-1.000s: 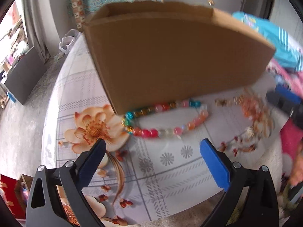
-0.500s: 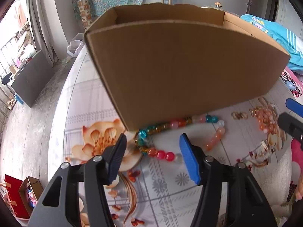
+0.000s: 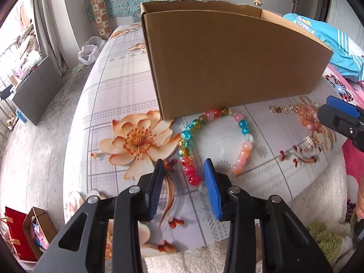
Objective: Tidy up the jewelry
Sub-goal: 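Move the right tool to the multicolour beaded bracelet and grasp it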
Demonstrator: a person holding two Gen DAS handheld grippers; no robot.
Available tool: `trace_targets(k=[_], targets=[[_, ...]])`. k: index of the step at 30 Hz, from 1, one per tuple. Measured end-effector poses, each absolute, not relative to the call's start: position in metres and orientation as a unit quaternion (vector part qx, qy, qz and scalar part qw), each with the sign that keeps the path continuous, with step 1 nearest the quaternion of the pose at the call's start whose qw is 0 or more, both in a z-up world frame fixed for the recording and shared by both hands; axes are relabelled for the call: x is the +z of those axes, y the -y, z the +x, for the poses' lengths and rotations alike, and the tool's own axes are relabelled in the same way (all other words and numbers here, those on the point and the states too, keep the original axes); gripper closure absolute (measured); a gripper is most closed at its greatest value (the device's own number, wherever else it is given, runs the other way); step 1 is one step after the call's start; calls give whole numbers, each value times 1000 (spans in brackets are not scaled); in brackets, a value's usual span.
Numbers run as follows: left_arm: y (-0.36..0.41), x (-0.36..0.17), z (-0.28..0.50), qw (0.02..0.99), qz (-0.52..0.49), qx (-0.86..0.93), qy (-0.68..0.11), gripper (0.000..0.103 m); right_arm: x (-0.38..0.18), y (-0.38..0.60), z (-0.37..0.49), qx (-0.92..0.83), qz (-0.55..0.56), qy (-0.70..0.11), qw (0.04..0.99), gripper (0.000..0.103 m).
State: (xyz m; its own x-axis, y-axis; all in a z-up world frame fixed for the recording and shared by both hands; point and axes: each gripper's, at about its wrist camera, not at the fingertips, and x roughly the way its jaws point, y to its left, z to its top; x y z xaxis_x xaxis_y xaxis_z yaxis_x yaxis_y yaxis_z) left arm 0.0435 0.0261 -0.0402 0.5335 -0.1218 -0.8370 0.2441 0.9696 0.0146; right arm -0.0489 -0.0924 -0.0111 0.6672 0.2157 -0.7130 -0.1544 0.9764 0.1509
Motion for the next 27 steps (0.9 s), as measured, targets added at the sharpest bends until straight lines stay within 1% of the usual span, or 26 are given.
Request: trace_targets(k=[6, 9, 10, 12, 14, 16, 17, 20, 22, 27], targets=[[-23, -41, 44, 875, 53, -102, -470, 70, -20, 70, -42, 156, 51, -421, 892, 31], [-26, -43, 39, 876, 43, -102, -469, 72, -29, 60, -33, 174, 50, -439, 880, 41], [-27, -41, 39, 876, 39, -103, -469, 72, -31, 57, -31, 177, 49, -443, 877, 45], [-26, -40, 33, 877, 34, -105, -468, 73, -36, 49, -26, 187, 45, -452, 871, 49], [-25, -40, 32, 878, 27, -108, -466, 73, -38, 42, -22, 191, 38, -458, 867, 55], [-25, -40, 33, 878, 22, -112, -464, 73, -40, 36, -19, 197, 34, -462, 864, 57], [-25, -40, 32, 879, 20, -115, -463, 73, -40, 32, -19, 199, 30, -462, 864, 61], [-27, -43, 27, 879, 7, -128, -459, 73, -42, 23, -15, 205, 17, -466, 860, 67], [-28, -44, 21, 878, -3, -143, -457, 73, -43, 18, -14, 210, 10, -469, 858, 70], [-27, -45, 15, 874, -27, -173, -454, 73, -45, 13, -15, 204, -15, -470, 859, 84]])
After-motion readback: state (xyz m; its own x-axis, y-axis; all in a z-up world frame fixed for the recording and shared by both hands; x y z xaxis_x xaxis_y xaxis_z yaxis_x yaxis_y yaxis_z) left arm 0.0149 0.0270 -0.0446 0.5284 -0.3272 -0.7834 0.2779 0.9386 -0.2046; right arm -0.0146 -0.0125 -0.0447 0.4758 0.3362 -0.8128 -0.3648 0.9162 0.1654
